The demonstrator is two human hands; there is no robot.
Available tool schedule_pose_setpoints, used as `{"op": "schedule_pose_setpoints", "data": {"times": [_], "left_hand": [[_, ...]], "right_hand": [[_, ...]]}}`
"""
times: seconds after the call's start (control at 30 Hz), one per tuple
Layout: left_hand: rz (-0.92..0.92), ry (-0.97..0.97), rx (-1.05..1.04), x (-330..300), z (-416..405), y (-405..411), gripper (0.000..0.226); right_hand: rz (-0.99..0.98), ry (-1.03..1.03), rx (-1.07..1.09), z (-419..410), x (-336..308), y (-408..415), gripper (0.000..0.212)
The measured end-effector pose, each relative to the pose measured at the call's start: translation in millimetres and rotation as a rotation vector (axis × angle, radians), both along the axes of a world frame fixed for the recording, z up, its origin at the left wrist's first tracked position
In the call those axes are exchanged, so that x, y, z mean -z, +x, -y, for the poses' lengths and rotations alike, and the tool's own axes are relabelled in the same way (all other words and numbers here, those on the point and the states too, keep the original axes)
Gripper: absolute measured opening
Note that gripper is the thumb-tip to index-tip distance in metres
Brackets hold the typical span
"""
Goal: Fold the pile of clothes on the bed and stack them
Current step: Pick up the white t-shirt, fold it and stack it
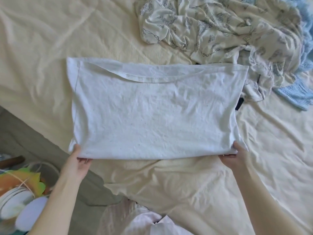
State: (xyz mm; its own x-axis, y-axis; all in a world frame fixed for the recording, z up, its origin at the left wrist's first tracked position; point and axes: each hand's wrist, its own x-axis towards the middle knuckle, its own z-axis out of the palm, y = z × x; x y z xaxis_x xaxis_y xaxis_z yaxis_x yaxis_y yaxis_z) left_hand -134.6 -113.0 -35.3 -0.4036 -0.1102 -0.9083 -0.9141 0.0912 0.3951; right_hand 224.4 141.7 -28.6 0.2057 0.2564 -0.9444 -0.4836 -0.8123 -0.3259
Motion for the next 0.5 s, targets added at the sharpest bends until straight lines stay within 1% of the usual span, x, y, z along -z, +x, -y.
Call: {"op": "schedule_pose_setpoints", "data": {"times": [0.1,0.13,0.2,0.23,0.3,0.33,0.37,0.4,0.43,0.47,0.5], "left_hand": [[-0.117,-0.047,0.024,-5,13,-2,0.011],[-0.144,-0.073,0.048,-7,18,0,0.01],[-0.154,-0.147,0.124,-8,23,5,0.02],[-0.136,-0.187,0.171,-9,22,4,0.027],[-0.073,-0.262,0.253,-10,14,-3,0.035],[-0.078,-0.322,0.3,-10,8,-9,0.036],[-0.135,-0.41,0.356,-12,-1,-16,0.043],[-0.242,-0.5,0.415,-14,-11,-23,0.046],[-0.384,-0.57,0.474,-17,-25,-29,0.044],[-0.497,-0.582,0.518,-21,-41,-35,0.039],[-0.556,-0.527,0.567,-23,-59,-38,0.035]], "right_hand": [[0.084,0.049,0.005,1,-6,9,0.036],[0.126,0.058,-0.002,3,-8,13,0.039],[0.235,0.056,-0.071,10,-8,20,0.039],[0.309,0.033,-0.143,12,-8,22,0.038],[0.511,-0.013,-0.34,7,-8,20,0.029],[0.641,-0.025,-0.434,2,-8,16,0.025],[0.803,-0.027,-0.531,-5,-8,11,0.028],[0.965,-0.006,-0.645,-13,-10,1,0.036],[1.094,0.059,-0.776,-22,-15,-10,0.042],[1.14,0.163,-0.887,-30,-19,-24,0.043],[1.092,0.26,-0.949,-39,-21,-41,0.039]]}}
